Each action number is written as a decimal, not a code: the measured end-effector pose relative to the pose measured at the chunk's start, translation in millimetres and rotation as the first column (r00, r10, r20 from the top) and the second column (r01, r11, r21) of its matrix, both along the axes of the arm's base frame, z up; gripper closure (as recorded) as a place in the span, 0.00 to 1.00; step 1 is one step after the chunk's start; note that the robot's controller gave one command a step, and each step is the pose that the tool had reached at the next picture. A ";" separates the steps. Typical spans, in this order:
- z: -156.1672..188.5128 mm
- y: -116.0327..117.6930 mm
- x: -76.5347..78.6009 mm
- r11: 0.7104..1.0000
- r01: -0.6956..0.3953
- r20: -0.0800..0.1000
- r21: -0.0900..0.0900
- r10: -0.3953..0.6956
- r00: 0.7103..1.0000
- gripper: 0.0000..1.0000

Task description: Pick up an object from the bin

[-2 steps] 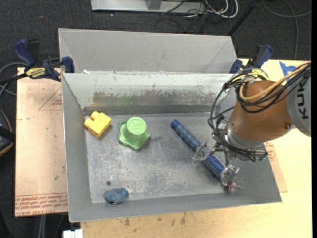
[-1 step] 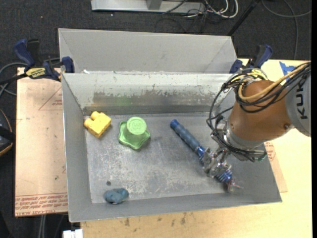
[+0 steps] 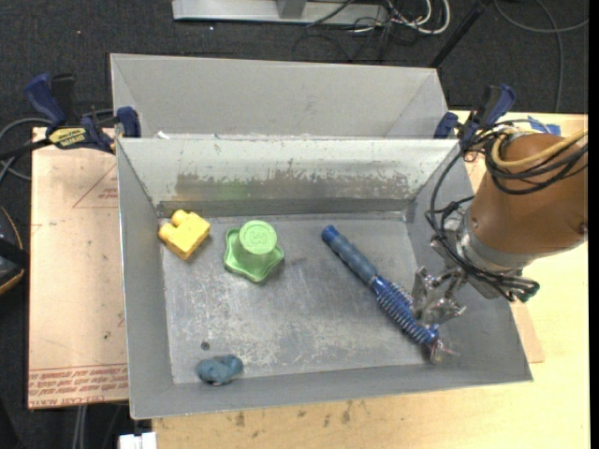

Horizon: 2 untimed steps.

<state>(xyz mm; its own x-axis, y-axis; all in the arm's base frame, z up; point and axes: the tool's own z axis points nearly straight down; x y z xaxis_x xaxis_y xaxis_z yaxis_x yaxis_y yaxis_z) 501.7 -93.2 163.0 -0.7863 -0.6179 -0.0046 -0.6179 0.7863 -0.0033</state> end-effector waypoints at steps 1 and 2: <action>-2.1 1.0 -0.4 1.000 0.001 -0.004 0.002 -0.001 1.000 0.00; -90.2 27.0 26.7 0.978 0.211 -0.004 0.001 -0.211 0.978 0.00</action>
Offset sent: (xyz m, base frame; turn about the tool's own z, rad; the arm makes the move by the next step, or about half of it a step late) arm 0.0000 0.0000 0.0000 0.0000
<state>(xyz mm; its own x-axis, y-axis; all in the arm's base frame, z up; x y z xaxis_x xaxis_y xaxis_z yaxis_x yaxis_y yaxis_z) 528.4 -66.3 72.8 -0.8989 -0.4382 -0.0016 -0.4382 0.8989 -0.0003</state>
